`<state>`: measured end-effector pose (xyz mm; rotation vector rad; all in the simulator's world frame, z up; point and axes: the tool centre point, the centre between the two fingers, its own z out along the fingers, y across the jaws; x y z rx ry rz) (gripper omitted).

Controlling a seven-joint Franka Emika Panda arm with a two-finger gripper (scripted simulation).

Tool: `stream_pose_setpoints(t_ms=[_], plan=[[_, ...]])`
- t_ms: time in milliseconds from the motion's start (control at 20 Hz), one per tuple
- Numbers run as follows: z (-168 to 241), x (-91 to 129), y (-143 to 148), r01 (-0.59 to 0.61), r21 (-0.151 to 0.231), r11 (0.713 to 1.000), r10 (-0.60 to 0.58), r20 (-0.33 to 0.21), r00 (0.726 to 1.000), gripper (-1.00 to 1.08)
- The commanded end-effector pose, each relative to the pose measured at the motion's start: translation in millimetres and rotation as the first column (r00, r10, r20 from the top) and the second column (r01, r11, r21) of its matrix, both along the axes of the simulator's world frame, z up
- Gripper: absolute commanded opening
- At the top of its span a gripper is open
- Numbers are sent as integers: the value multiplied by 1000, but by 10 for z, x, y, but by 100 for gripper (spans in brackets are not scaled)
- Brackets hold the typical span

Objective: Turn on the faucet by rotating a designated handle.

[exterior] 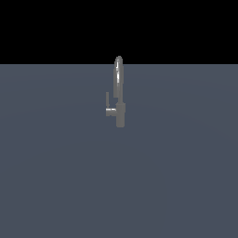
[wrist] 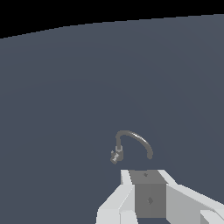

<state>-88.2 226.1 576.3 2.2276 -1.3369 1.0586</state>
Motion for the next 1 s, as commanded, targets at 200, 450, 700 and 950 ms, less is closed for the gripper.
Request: stream_pose_setpoints(t_ms=[200, 450, 700, 950], plan=[[-674, 637, -15, 107, -28, 994, -107, 1, 994, -100], [-1310, 1112, -189, 193, -40, 980, -194, -13, 981, -100], [-2031, 1530, -500, 284, -45, 958, -286, -38, 957, -100], [-2803, 1846, -925, 380, -43, 924, -382, -72, 921, -100]])
